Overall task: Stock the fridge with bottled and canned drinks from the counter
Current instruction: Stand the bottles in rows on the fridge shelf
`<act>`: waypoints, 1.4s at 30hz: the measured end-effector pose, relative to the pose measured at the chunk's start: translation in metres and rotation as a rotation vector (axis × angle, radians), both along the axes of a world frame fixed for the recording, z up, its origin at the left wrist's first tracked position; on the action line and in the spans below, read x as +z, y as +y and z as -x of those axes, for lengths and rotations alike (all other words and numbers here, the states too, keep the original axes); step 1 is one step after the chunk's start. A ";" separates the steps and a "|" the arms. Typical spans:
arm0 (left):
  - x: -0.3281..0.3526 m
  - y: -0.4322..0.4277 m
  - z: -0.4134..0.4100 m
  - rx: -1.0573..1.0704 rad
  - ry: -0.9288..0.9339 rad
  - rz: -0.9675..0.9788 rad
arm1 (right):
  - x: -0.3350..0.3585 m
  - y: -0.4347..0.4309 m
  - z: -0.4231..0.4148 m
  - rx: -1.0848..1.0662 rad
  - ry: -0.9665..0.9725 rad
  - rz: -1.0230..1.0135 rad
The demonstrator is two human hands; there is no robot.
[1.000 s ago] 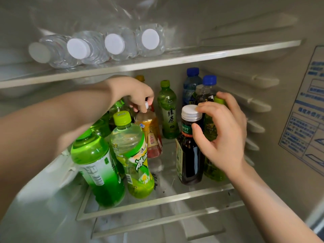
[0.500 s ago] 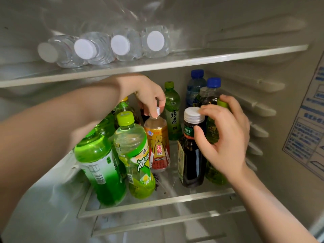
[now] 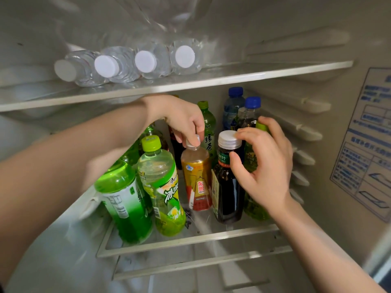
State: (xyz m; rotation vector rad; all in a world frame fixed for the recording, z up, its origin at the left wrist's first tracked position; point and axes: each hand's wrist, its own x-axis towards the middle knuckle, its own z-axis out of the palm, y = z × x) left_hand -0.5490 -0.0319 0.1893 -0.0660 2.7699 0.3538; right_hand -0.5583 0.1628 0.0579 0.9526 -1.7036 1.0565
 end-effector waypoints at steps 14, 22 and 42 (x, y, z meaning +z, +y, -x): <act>0.010 -0.013 -0.035 0.132 0.287 0.222 | 0.004 -0.003 -0.002 -0.020 -0.025 -0.005; 0.008 -0.035 -0.062 0.239 0.348 0.145 | 0.005 -0.003 -0.003 0.011 -0.012 0.000; 0.001 -0.037 -0.037 0.222 0.390 -0.201 | 0.005 0.002 -0.003 0.059 -0.044 0.017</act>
